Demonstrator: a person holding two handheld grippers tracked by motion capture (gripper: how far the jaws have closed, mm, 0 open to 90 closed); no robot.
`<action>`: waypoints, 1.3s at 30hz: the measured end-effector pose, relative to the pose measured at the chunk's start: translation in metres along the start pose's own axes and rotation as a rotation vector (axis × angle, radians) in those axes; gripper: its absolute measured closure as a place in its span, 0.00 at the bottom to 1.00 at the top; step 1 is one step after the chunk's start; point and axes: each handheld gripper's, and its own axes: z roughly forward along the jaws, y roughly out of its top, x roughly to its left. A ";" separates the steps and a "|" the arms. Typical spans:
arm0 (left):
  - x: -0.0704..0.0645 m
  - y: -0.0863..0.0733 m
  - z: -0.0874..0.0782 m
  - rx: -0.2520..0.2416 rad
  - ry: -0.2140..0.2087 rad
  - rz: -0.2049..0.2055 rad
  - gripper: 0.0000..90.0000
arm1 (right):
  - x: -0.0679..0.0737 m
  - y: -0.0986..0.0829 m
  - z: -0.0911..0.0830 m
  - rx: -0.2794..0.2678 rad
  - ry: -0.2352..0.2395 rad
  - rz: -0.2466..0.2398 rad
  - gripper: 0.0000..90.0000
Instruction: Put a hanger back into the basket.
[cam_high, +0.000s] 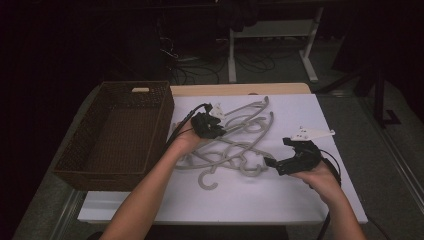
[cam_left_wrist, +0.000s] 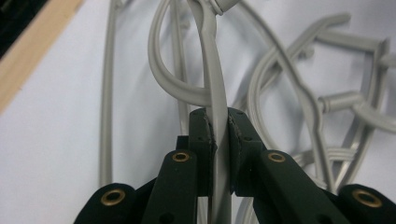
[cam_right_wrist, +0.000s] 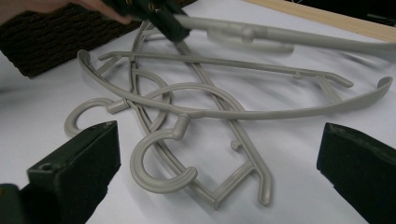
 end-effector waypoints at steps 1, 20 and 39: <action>0.000 0.002 -0.003 -0.007 0.003 -0.001 0.91 | 0.000 0.000 0.000 -0.001 -0.001 -0.002 0.00; 0.005 0.038 -0.085 -0.083 -0.007 -0.053 0.91 | 0.004 -0.013 0.006 0.019 0.012 -0.002 0.00; 0.023 0.016 -0.165 -0.170 -0.021 -0.092 0.91 | 0.007 -0.040 0.009 0.024 0.008 0.013 0.00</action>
